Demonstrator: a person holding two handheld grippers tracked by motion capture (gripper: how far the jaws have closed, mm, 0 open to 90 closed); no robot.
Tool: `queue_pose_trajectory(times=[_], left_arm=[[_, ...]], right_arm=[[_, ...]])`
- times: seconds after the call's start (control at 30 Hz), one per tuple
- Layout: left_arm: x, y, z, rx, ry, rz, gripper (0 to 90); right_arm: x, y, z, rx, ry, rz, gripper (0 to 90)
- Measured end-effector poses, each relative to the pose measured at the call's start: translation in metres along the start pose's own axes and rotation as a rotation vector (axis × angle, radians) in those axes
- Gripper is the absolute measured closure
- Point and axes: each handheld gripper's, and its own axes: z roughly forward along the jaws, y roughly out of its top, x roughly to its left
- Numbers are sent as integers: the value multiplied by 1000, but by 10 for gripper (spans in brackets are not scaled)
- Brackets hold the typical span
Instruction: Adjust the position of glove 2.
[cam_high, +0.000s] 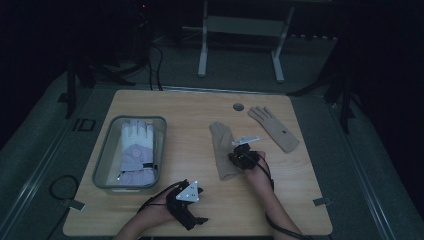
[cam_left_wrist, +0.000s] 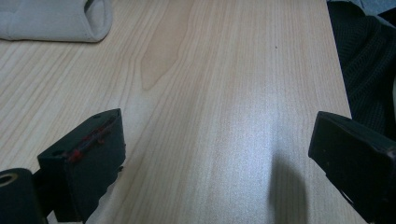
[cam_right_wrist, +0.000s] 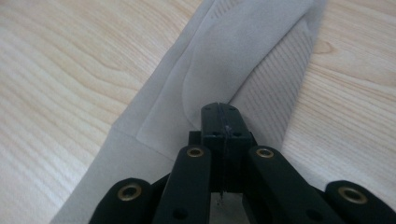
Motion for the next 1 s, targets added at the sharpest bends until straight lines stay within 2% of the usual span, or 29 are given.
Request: queue_pose_trajectory(times=[0.07, 0.1, 0.2, 0.23, 0.4, 0.43, 0.47, 0.73, 0.77, 0.8, 0.87, 1.0], left_arm=[[0, 0, 0, 9, 2, 9, 39], [0, 0, 0, 9, 2, 9, 39], [0, 0, 0, 8, 2, 8, 39], [0, 0, 0, 8, 2, 8, 39], [0, 0, 0, 9, 1, 12, 39], [0, 0, 0, 10, 1, 13, 39], [0, 0, 0, 10, 2, 14, 39], [-1, 0, 0, 12, 2, 16, 39], [-1, 0, 0, 12, 2, 16, 39], [-1, 0, 0, 11, 2, 16, 39], [-1, 0, 0, 12, 3, 15, 40], [0, 0, 0, 5, 3, 5, 40]], right_arm=[[9, -3, -1, -18, -38, 36, 898], [12, -3, -1, -19, -44, 57, 898], [19, -2, 0, -15, -69, 73, 898], [21, -2, 0, -12, -58, 81, 898], [34, 2, 3, 0, -54, 52, 898], [40, 3, 5, 2, -77, 23, 898], [44, 6, 7, 1, -76, 1, 898], [43, 10, 9, 7, -58, 10, 897], [42, 9, 9, 8, -52, 14, 884], [40, 9, 6, 2, -43, 18, 817], [39, 9, 4, 2, -39, 18, 799], [32, 7, -3, -4, -29, -22, 718]])
